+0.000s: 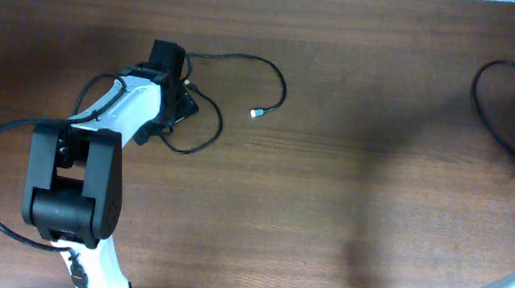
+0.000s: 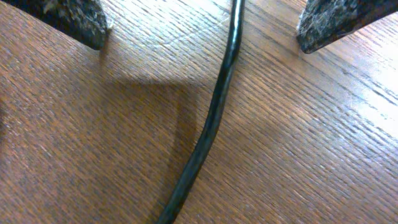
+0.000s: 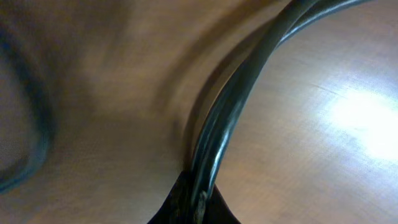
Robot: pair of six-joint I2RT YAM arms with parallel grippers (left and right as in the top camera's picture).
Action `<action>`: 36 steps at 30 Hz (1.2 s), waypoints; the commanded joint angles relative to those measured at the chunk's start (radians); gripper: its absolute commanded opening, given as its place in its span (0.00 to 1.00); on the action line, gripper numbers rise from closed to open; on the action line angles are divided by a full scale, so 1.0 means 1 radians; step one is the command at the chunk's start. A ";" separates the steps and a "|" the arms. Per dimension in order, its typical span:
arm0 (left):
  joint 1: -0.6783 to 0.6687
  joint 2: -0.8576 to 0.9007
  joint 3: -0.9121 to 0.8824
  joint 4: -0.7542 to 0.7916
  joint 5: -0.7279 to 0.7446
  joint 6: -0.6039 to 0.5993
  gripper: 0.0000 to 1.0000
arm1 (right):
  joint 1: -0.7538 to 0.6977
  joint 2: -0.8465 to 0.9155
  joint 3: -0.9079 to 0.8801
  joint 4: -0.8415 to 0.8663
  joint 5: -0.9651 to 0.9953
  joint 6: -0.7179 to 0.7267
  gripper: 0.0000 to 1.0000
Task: Untangle cables
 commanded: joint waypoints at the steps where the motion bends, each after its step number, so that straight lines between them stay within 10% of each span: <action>1: -0.019 0.166 -0.101 -0.042 0.092 0.032 0.99 | 0.042 0.038 -0.038 0.015 -0.140 -0.102 0.04; 4: -0.019 0.166 -0.101 -0.042 0.092 0.032 0.99 | 0.065 0.038 -0.038 0.019 -0.118 -0.191 0.04; 5: -0.019 0.166 -0.101 -0.042 0.092 0.032 0.99 | 0.065 0.038 -0.038 0.013 -0.105 -0.184 0.38; 6: -0.019 0.166 -0.101 -0.042 0.092 0.032 0.99 | 0.065 0.038 -0.038 0.005 -0.084 -0.184 0.47; 12: -0.019 0.166 -0.101 -0.041 0.092 0.032 0.99 | 0.063 0.038 -0.038 -0.113 0.229 0.132 0.07; 15: -0.019 0.166 -0.101 -0.041 0.092 0.032 0.99 | 0.064 0.030 0.026 -0.137 0.185 0.127 0.68; 20: -0.019 0.166 -0.101 -0.039 0.092 0.032 0.99 | 0.081 -0.020 0.333 -0.343 0.004 0.124 0.73; 23: -0.019 0.165 -0.098 -0.024 0.106 0.041 0.99 | 0.225 -0.020 0.396 -0.424 -0.122 0.074 0.72; 28: -0.021 0.051 0.097 -0.084 0.513 0.419 0.99 | 0.660 -0.019 0.395 -0.305 -0.149 0.034 0.75; 32: -0.121 -0.098 0.138 0.040 0.769 0.437 0.99 | 0.858 -0.019 0.395 -0.217 -0.149 0.086 0.87; 36: -0.116 -0.305 0.138 0.121 0.619 0.437 0.99 | 0.913 -0.018 0.372 -0.256 -0.248 0.003 0.95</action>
